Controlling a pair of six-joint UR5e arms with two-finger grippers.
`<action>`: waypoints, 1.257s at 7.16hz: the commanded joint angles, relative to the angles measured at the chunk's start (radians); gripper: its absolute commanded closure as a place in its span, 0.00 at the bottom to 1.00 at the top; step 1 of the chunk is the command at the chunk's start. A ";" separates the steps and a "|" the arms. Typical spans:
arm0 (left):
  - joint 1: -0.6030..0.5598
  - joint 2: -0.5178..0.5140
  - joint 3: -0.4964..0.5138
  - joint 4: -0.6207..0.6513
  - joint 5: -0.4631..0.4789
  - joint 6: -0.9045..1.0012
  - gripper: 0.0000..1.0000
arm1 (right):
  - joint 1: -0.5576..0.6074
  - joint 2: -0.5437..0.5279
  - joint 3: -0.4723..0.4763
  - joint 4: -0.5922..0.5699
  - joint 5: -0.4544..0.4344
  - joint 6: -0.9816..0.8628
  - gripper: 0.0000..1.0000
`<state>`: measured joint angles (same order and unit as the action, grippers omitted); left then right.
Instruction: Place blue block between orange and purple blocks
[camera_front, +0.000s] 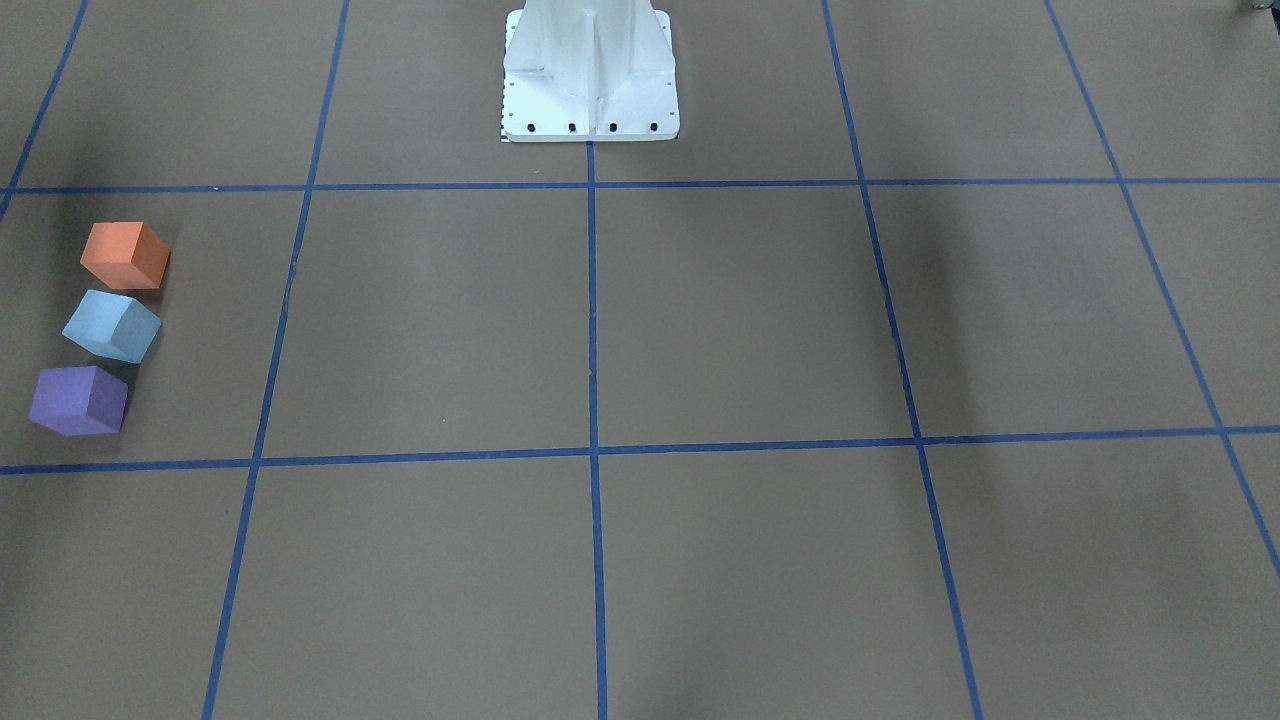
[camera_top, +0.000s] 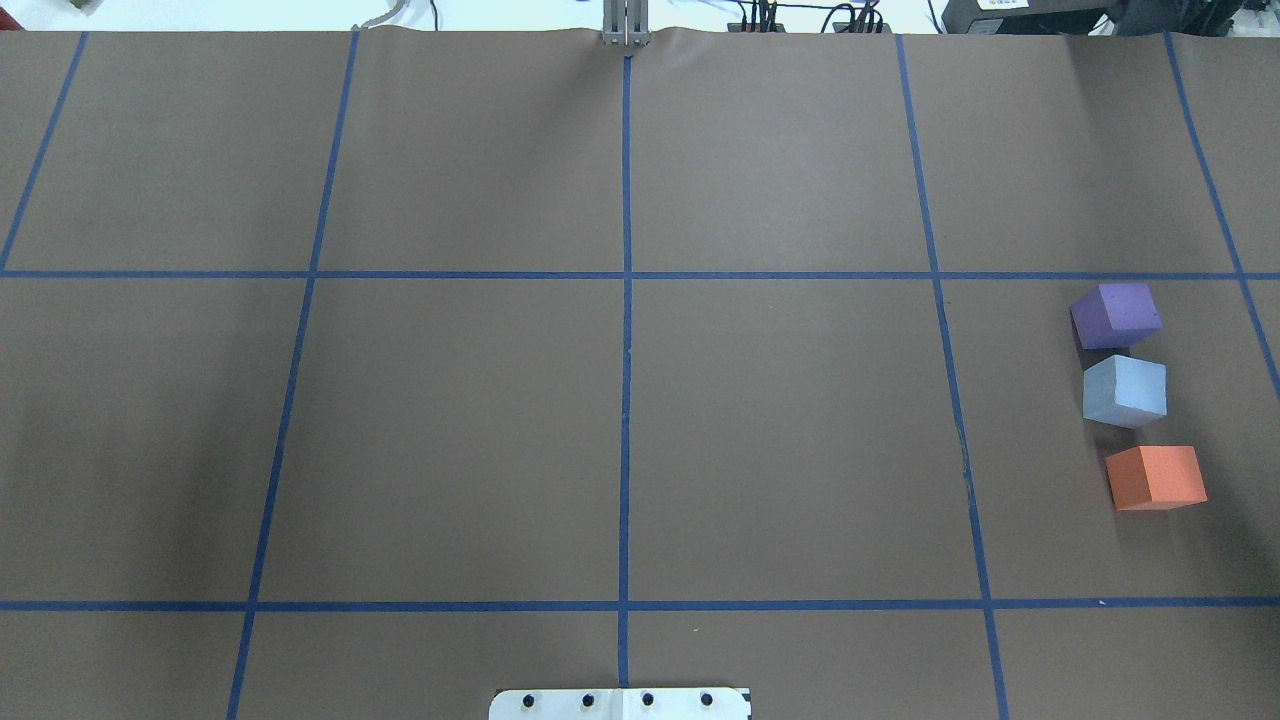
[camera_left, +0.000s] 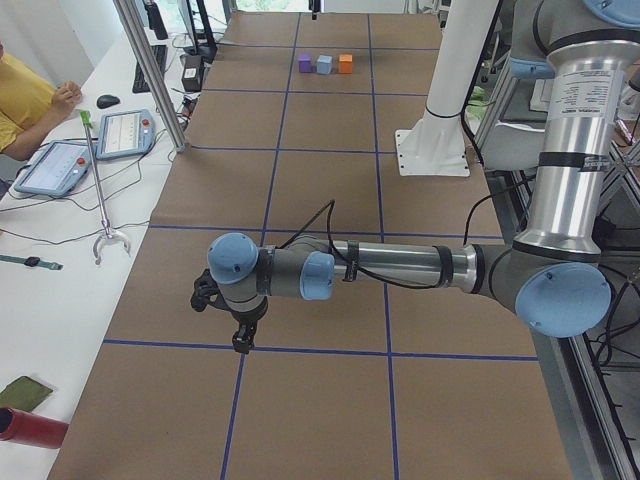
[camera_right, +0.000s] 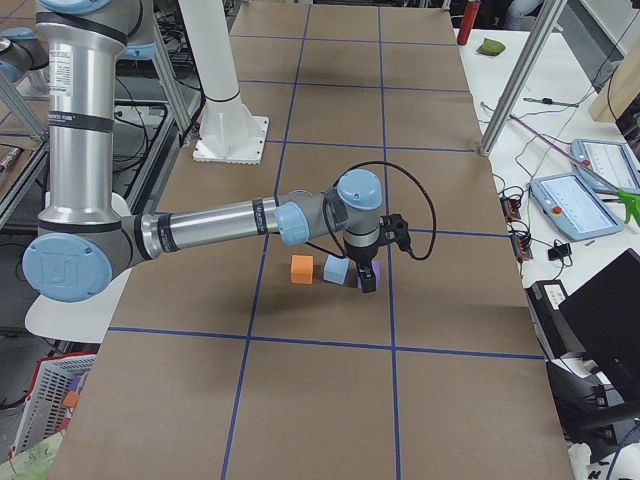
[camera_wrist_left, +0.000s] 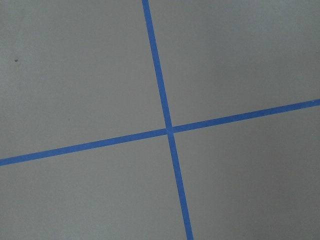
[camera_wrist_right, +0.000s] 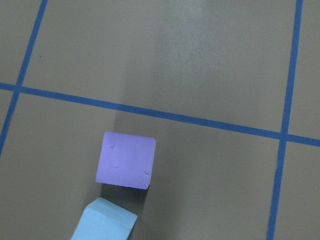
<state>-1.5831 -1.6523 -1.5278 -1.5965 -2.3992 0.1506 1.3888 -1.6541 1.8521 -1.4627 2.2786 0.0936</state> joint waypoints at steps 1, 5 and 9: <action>0.000 -0.001 -0.003 0.000 0.000 0.000 0.00 | 0.006 -0.009 -0.001 -0.016 -0.002 -0.020 0.00; 0.000 0.005 -0.012 0.000 -0.001 -0.002 0.00 | 0.004 -0.009 -0.005 -0.008 -0.001 -0.008 0.00; 0.000 0.016 -0.029 0.000 -0.003 -0.008 0.00 | 0.003 -0.007 -0.005 -0.008 0.005 -0.003 0.00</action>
<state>-1.5830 -1.6387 -1.5520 -1.5969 -2.4020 0.1449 1.3914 -1.6615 1.8469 -1.4714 2.2812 0.0879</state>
